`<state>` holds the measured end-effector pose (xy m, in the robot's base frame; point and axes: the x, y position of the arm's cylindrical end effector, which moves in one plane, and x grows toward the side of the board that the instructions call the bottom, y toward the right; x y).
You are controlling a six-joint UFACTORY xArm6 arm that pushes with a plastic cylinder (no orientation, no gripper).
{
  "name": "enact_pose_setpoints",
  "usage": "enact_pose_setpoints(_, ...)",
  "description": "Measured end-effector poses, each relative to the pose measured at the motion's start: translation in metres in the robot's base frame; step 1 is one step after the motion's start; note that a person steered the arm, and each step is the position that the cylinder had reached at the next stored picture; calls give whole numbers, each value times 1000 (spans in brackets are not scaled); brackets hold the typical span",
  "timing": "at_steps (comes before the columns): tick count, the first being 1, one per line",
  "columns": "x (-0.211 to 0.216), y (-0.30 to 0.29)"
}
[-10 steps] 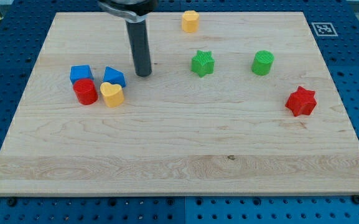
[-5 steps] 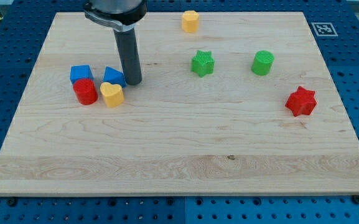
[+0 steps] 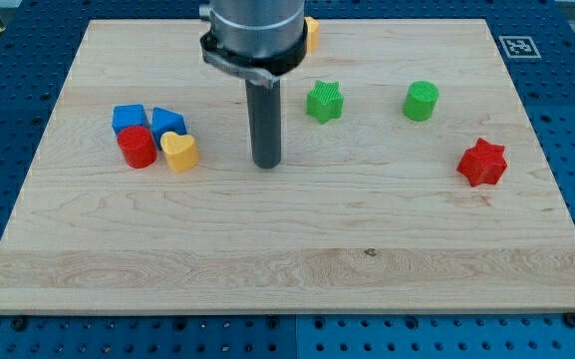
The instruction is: Move the green star into the yellow heart and blue triangle
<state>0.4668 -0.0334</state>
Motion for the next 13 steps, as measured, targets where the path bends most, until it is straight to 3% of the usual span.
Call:
enact_pose_setpoints(2,-2,-61)
enact_pose_setpoints(7,-2,-90)
enact_pose_setpoints(8,-2,-74)
enact_pose_setpoints(10,-21,19)
enact_pose_setpoints(11,-58,23)
enact_pose_setpoints(13,-83,24)
